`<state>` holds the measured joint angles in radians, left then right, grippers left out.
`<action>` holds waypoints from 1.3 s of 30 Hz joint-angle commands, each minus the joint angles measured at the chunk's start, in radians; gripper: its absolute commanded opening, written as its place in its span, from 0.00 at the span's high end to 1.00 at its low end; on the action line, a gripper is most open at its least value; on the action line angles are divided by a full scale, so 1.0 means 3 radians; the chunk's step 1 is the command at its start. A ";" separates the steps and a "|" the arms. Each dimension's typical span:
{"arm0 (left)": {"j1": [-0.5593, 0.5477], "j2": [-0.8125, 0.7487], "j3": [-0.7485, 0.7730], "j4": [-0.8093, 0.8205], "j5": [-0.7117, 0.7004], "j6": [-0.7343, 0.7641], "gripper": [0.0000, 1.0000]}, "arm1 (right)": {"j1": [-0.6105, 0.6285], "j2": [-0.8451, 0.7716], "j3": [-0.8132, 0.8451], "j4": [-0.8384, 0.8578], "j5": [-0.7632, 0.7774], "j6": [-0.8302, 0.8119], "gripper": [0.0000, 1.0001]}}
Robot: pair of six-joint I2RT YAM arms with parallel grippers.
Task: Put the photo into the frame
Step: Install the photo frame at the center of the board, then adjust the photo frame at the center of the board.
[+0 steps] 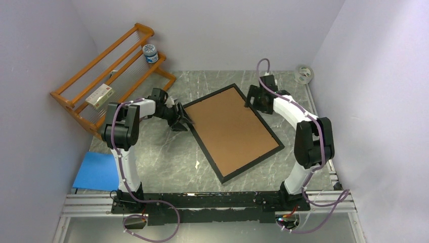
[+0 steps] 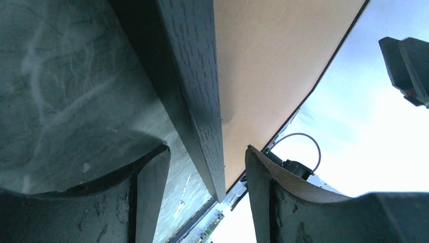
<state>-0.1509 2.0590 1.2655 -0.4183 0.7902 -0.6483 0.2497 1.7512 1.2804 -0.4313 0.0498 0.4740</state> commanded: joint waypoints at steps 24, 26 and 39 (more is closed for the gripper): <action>-0.0106 0.0525 0.0858 0.0121 0.0314 -0.0044 0.39 | -0.0748 -0.0420 -0.1205 0.0277 -0.1346 0.0224 0.11; -0.0106 0.0595 0.0962 0.0089 0.0285 -0.0040 0.39 | -0.0725 -0.0543 -0.1306 0.0295 -0.1425 0.0328 0.13; -0.0058 0.0262 0.0673 -0.0085 -0.0646 0.0155 0.19 | -0.0550 -0.1301 -0.1199 -0.0004 -0.0006 0.0591 0.16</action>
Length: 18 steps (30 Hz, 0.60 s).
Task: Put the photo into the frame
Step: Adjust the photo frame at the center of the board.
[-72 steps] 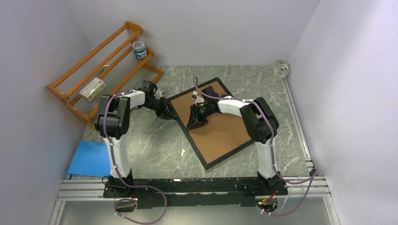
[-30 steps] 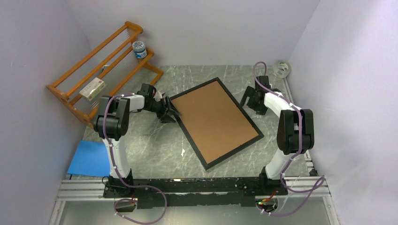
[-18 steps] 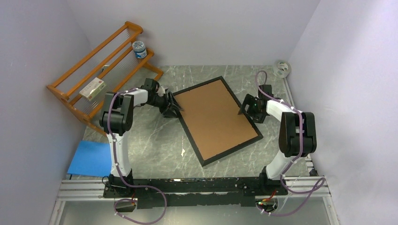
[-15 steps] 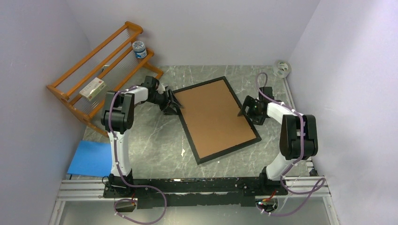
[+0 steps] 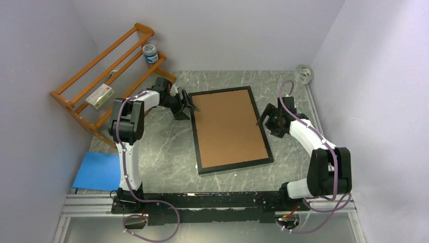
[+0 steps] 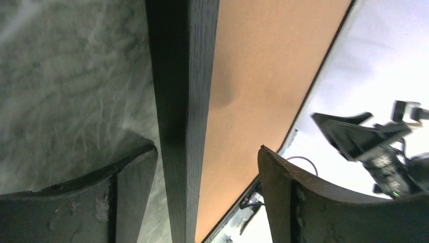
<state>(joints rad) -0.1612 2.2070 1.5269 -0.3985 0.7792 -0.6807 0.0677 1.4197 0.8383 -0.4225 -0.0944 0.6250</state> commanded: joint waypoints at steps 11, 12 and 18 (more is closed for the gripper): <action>-0.0025 -0.0628 -0.0944 0.0175 -0.0133 0.0262 0.46 | 0.1102 0.0594 0.0570 0.1291 -0.1048 0.0475 0.50; -0.0025 -0.0623 -0.0992 0.0212 -0.0045 0.0249 0.50 | 0.1206 0.0734 0.0662 0.1476 -0.1209 0.0561 0.53; -0.0047 -0.0669 -0.1207 0.0406 0.0375 0.0213 0.56 | 0.1769 0.1721 0.1621 0.1133 -0.2140 0.0329 0.62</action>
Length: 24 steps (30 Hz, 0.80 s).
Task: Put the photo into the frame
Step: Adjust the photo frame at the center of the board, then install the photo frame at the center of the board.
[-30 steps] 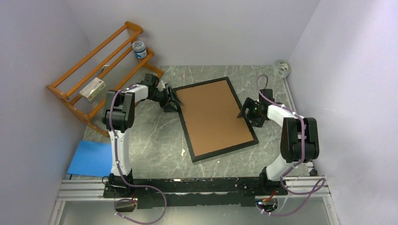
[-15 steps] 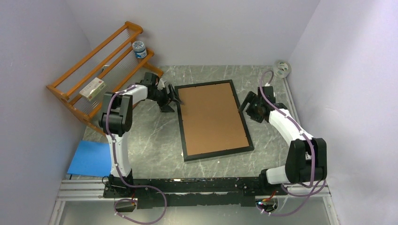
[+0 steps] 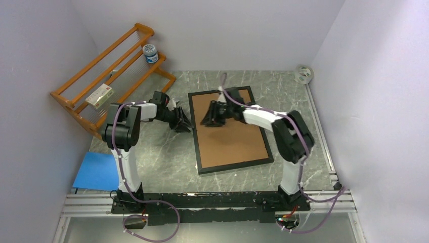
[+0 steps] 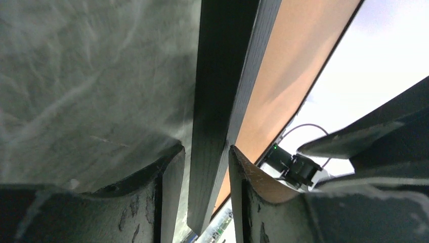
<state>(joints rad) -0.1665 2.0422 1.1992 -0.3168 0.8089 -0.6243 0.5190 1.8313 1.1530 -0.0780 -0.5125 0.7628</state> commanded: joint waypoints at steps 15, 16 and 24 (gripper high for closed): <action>-0.0105 0.0013 0.0034 -0.0616 -0.0358 0.0278 0.67 | 0.0568 0.0898 0.0889 -0.1048 -0.1193 -0.0800 0.90; -0.0105 0.0017 0.0037 -0.0633 -0.0381 0.0284 0.68 | 0.0569 0.0920 0.0884 -0.1084 -0.1180 -0.0811 0.89; -0.0105 0.0031 0.0036 -0.0657 -0.0414 0.0282 0.69 | 0.0575 0.0989 0.0801 -0.1322 -0.0974 -0.0931 0.79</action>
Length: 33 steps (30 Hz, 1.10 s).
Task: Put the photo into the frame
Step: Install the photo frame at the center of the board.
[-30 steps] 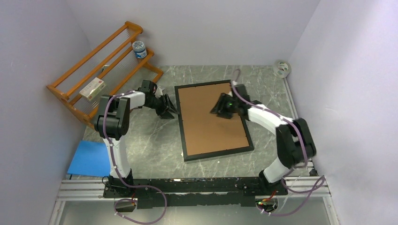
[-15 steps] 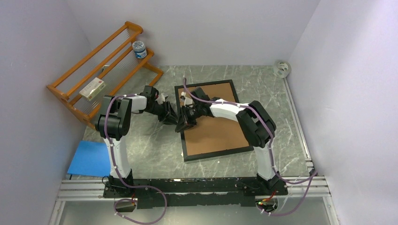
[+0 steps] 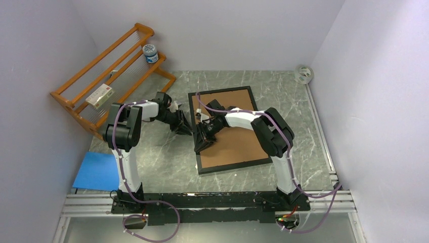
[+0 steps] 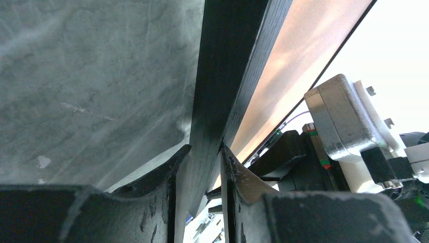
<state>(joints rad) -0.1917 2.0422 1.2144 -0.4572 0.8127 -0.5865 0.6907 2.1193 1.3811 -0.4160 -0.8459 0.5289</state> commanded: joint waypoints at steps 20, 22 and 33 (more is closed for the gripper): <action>-0.0021 0.0063 -0.0013 -0.0232 -0.0480 0.0162 0.70 | 0.0003 0.0163 -0.0094 -0.0590 0.0436 -0.0457 0.74; -0.0021 0.0070 -0.0004 -0.0240 -0.0485 0.0167 0.70 | 0.0002 0.0177 -0.0104 -0.0649 0.0475 -0.0516 0.73; -0.0021 0.0088 0.0017 -0.0261 -0.0500 0.0168 0.71 | -0.0006 0.0244 -0.0144 -0.0751 0.0897 -0.0567 0.73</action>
<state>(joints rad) -0.1932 2.0422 1.2240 -0.4927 0.8062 -0.5865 0.6899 2.1212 1.3888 -0.5472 -0.8642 0.4274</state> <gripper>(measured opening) 0.294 0.262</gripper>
